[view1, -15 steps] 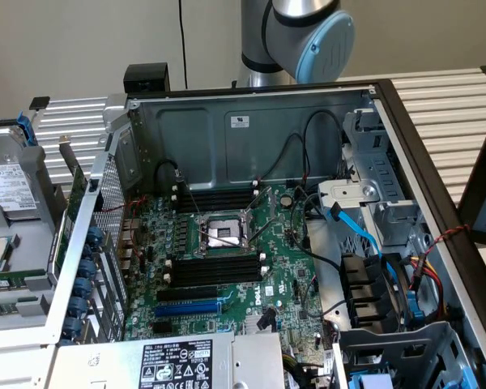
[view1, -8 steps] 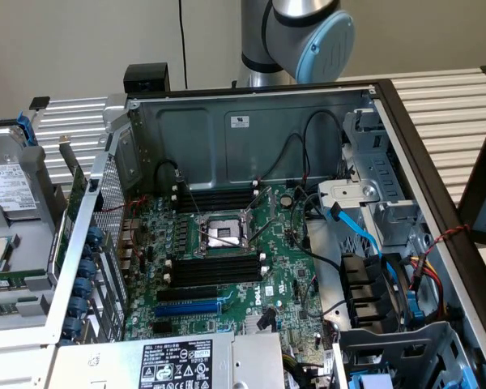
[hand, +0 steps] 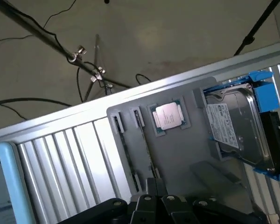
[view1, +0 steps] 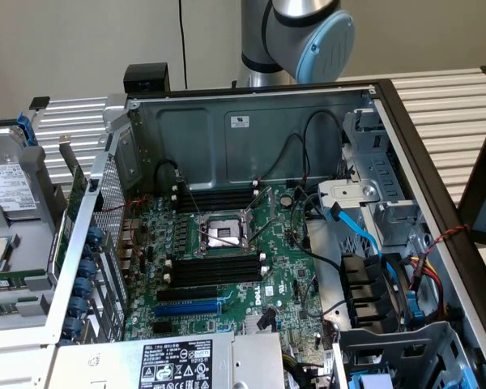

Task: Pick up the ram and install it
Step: 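Pick up the ram and move it above insertion slot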

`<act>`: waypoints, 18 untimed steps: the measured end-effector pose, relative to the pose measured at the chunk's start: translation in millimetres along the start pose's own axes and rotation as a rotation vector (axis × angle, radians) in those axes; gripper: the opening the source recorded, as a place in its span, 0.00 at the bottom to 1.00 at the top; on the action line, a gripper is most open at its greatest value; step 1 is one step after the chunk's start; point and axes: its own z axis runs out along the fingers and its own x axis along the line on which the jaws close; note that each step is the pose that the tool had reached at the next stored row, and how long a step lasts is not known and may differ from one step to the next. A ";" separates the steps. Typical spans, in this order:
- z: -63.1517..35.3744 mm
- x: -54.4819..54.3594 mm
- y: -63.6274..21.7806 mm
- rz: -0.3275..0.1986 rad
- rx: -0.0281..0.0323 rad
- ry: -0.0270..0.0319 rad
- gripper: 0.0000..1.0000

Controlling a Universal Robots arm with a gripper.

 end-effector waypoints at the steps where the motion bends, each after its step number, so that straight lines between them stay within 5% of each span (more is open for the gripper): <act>1: 0.1 0.0 0.0 -0.018 -0.0007 -0.0001 0.10; 9: 0.8 0.0 0.0 -0.164 -0.0065 -0.0010 0.10; 14: 0.8 0.1 0.0 -0.174 -0.0090 -0.0006 0.10; 18: 0.9 0.1 0.0 -0.191 -0.0070 0.0097 0.10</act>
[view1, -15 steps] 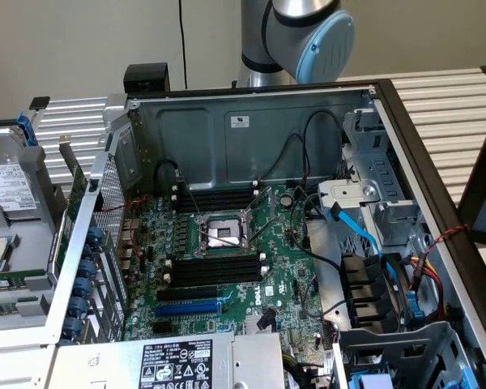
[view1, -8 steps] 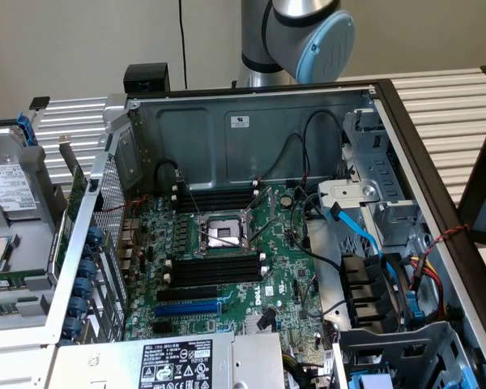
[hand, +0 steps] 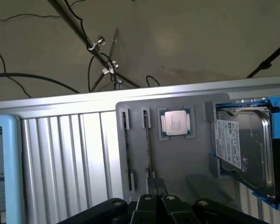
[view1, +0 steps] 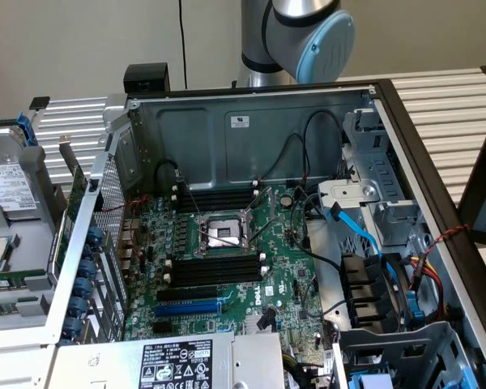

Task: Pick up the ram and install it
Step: 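Pick up the ram and move it above insertion slot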

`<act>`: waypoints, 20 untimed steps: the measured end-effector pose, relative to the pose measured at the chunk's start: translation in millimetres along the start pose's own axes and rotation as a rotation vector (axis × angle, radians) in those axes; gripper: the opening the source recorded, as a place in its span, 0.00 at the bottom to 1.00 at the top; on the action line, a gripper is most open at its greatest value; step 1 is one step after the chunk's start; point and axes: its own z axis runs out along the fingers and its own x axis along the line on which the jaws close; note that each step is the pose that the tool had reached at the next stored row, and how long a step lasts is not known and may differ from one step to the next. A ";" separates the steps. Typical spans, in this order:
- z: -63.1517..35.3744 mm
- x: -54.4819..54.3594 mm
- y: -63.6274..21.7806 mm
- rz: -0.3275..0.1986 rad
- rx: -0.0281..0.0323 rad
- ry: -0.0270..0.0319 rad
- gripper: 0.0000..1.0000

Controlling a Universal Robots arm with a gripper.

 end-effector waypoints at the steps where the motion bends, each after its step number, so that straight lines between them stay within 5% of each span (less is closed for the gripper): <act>1: 0.0 0.0 0.0 -0.016 -0.0002 0.0003 0.10; 7: 0.1 -0.1 0.1 -0.117 -0.0010 -0.0003 0.10; 20: 1.3 0.1 0.1 -0.123 -0.0012 -0.0004 0.10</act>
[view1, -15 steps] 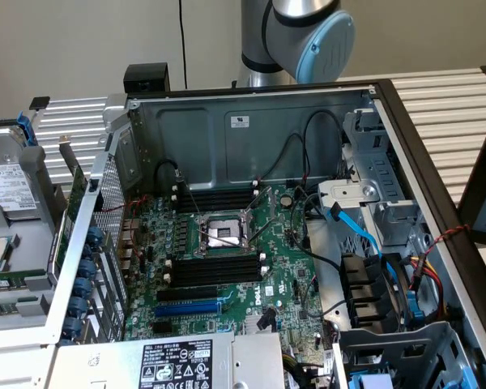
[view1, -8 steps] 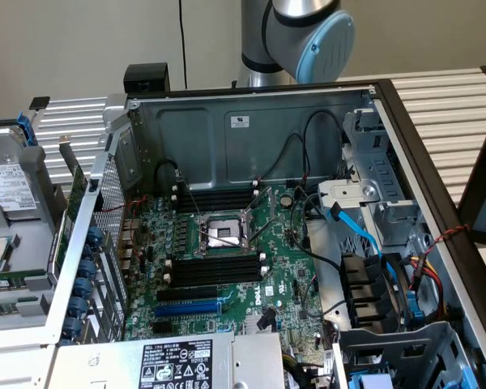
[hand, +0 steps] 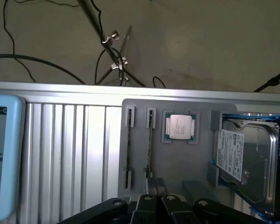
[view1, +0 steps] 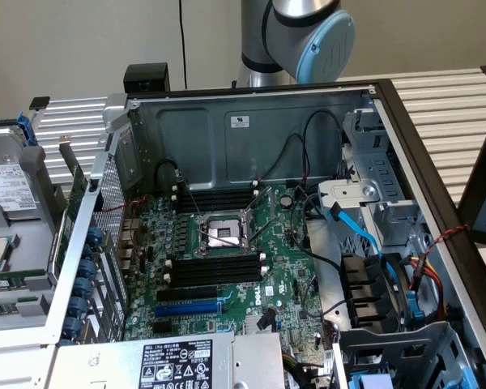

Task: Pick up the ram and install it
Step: 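Pick up the ram and move it above insertion slot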

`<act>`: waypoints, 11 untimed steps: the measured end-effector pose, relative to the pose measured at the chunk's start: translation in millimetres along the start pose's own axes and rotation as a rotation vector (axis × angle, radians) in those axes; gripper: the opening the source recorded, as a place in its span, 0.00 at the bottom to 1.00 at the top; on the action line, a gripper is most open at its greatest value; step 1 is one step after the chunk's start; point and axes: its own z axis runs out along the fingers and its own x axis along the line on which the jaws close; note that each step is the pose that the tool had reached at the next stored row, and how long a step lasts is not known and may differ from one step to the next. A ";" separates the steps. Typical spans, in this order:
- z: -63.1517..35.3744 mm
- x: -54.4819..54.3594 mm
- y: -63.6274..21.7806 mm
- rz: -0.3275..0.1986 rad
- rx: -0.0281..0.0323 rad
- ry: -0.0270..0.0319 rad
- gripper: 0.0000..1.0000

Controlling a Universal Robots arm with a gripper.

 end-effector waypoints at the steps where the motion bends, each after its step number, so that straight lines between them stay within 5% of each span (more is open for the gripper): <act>1: 0.3 0.3 0.0 0.000 -0.0001 -0.0001 0.10; 5: 1.1 1.3 0.0 -0.001 -0.0018 -0.0001 0.17; 9: 5.0 2.7 0.1 -0.003 -0.0038 -0.0001 0.36; 11: 8.7 3.3 0.2 -0.004 -0.0050 -0.0002 0.36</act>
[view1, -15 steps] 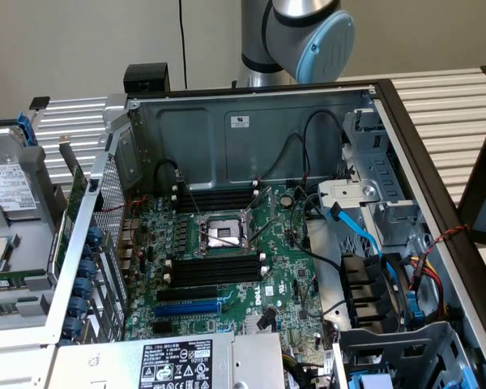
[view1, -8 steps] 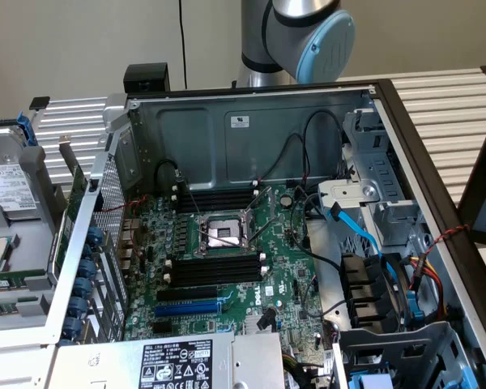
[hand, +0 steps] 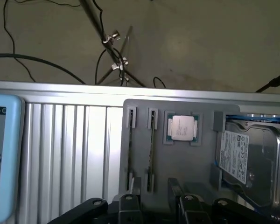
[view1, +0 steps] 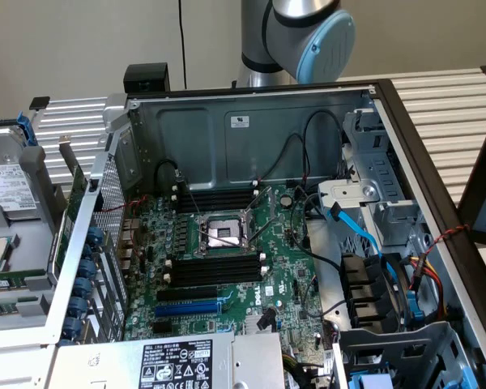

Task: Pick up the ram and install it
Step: 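Pick up the ram and move it above insertion slot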

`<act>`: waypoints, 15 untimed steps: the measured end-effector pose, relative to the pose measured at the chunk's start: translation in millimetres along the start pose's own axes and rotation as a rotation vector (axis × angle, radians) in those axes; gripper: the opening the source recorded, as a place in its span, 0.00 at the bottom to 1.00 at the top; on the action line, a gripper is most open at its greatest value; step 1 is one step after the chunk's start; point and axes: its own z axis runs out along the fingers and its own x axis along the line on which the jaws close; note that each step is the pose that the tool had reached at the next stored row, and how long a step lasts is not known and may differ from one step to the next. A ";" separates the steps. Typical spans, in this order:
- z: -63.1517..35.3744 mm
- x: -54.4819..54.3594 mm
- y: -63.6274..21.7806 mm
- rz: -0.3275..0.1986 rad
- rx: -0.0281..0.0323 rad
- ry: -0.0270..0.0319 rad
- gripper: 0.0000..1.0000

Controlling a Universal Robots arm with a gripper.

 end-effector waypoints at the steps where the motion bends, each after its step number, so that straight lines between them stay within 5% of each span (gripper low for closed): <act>1: 1.7 0.2 0.0 0.000 -0.0003 0.0000 0.36; 15: 21.2 15.0 -1.9 -0.005 -0.0077 0.0055 0.36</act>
